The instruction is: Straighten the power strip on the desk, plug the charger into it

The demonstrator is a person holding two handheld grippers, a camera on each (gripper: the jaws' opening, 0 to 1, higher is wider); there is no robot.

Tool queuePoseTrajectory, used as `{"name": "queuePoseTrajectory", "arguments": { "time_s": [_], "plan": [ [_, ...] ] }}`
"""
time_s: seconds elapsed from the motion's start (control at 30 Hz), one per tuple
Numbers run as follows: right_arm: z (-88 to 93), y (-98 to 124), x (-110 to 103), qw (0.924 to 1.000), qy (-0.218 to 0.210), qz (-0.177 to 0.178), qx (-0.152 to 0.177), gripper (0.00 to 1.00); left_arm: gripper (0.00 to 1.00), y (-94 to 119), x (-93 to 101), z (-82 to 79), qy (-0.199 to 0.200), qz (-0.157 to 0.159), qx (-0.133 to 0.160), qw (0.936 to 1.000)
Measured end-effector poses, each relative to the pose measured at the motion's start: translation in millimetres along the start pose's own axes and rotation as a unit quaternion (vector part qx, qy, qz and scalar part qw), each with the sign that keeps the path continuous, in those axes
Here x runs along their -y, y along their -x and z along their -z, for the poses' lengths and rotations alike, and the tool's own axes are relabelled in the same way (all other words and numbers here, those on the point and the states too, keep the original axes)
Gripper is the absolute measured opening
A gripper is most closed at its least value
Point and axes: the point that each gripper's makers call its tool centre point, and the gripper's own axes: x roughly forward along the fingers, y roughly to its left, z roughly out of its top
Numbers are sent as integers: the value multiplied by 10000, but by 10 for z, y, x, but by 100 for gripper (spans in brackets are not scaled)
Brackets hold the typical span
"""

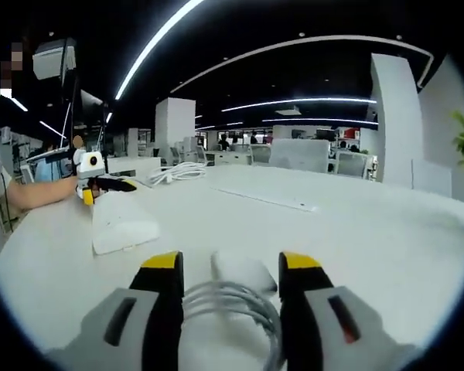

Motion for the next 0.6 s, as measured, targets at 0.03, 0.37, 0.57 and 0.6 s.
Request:
{"name": "queuePoseTrajectory", "arguments": {
  "time_s": [0.03, 0.37, 0.57, 0.6],
  "plan": [
    [1, 1, -7, 10000, -3, -6, -8, 48, 74, 0, -1, 0, 2, -1, -1, 10000],
    [-9, 21, -3, 9999, 67, 141, 32, 44, 74, 1, -2, 0, 5, -6, -3, 10000],
    [-154, 45, 47, 9987, 311, 379, 115, 41, 74, 0, -9, 2, 9, -4, -2, 10000],
    [-234, 52, 50, 9985, 332, 404, 169, 41, 74, 0, -10, 2, 11, -2, -3, 10000]
  ]
}}
